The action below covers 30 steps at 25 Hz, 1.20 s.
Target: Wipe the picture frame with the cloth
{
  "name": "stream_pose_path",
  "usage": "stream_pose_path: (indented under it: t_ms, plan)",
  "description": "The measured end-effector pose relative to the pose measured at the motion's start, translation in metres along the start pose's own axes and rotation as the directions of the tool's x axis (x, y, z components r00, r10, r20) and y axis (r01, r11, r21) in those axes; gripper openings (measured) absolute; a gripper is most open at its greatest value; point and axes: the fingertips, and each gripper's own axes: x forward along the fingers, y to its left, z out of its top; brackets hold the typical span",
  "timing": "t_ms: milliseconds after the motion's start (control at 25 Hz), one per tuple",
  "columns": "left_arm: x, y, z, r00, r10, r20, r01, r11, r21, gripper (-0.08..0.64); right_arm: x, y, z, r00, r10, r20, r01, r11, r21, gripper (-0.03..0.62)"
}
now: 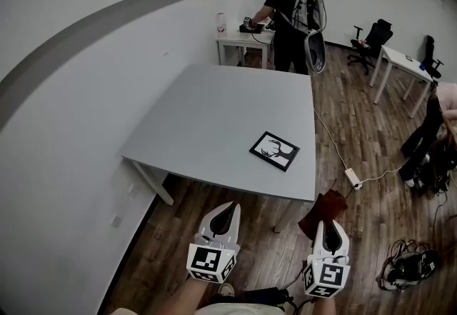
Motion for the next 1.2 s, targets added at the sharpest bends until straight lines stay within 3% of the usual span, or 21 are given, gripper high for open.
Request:
stream_pose_path:
  t_ms: [480,1200]
  plan:
    - [0.01,-0.037,-0.001,1.0,-0.007,-0.009,0.007,1.0,0.028,0.001,-0.006,-0.02,-0.01,0.999,0.036,0.004,-0.036,0.999,0.0,0.091]
    - [0.03,-0.093,0.001,0.997,0.069,-0.019,-0.067,0.994,0.09,0.001,0.0,-0.082,-0.032,0.995,0.103,0.007,-0.103,0.992,0.072,0.091]
